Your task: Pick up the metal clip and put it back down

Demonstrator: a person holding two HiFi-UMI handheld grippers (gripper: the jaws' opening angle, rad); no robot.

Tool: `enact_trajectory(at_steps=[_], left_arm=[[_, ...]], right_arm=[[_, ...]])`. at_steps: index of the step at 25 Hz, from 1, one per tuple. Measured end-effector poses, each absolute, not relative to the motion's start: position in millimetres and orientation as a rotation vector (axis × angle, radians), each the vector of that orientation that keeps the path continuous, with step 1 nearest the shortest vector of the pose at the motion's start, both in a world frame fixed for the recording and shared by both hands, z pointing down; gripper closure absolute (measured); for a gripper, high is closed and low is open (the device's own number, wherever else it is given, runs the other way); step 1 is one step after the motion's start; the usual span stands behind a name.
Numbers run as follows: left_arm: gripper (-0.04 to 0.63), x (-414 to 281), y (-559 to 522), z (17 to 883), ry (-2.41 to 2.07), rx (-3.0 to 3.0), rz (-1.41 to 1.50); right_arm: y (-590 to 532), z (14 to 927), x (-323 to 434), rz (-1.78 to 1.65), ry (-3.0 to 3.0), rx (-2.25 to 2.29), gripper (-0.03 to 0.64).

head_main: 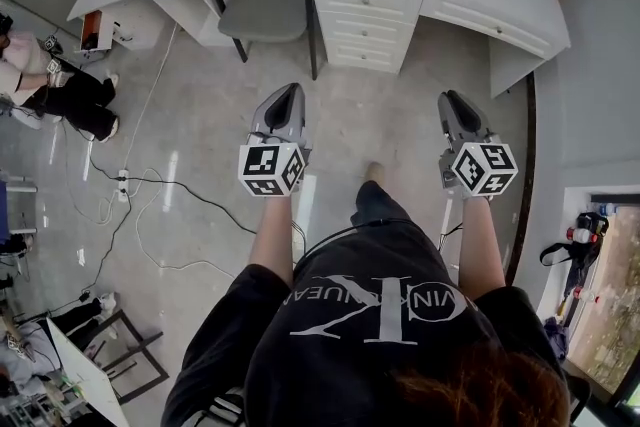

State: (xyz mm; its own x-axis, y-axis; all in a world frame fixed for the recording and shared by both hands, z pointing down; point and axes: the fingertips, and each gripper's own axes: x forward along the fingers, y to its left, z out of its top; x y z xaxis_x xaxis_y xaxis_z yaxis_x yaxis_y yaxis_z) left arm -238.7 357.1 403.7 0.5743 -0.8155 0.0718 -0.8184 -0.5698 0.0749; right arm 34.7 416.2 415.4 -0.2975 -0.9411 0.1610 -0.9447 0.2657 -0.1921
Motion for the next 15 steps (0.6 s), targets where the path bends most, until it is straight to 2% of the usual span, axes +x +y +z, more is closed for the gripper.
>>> enact_trajectory(at_steps=[15], left_arm=[[0.584, -187.9, 237.2, 402.3, -1.395, 2.682, 0.064]], right_arm=[[296.6, 415.9, 82.0, 0.447, -2.479, 1.839, 0.589]])
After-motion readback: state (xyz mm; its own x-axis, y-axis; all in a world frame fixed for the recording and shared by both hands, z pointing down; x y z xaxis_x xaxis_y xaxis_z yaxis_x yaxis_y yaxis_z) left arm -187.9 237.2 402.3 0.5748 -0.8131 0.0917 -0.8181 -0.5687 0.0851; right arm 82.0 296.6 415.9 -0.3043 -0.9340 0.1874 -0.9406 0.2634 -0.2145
